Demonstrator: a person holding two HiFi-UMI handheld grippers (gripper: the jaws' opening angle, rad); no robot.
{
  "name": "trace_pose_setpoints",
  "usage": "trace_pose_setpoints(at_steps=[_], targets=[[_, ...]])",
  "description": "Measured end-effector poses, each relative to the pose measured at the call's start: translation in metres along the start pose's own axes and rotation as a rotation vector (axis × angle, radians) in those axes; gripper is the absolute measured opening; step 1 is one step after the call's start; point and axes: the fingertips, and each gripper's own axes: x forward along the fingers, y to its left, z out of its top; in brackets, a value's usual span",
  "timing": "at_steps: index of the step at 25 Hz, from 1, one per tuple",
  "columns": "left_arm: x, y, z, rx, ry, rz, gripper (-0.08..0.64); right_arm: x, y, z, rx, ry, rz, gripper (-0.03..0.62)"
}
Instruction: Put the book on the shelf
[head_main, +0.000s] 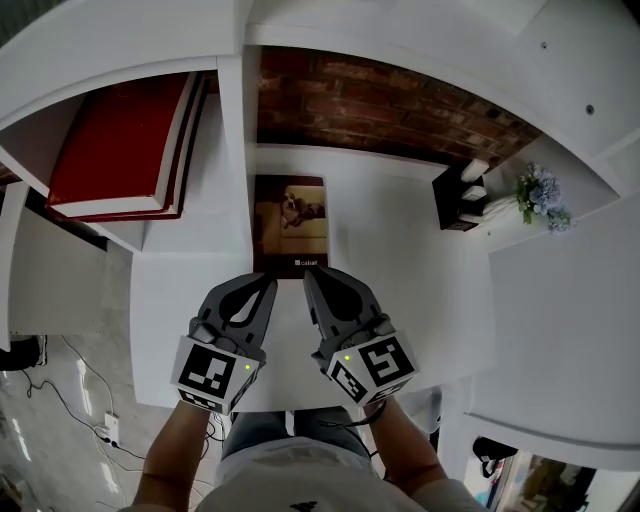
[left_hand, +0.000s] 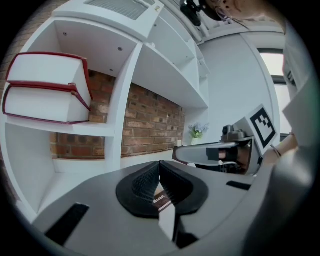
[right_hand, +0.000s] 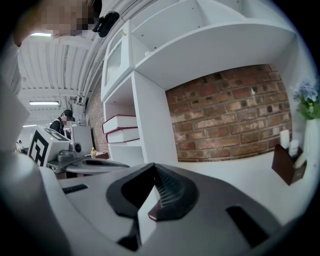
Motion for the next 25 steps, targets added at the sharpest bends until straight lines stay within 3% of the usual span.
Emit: trace_pose_setpoints(at_steps=[15, 25], targets=[[0.014, 0.011, -0.048, -0.076, 0.112, 0.010, 0.014, 0.012, -0.011, -0.044, 0.042, 0.090, -0.006, 0.009], [0.021, 0.017, -0.079, -0.081, 0.191, 0.006, 0.015, 0.014, -0.022, -0.068, 0.052, 0.136, -0.016, 0.011]])
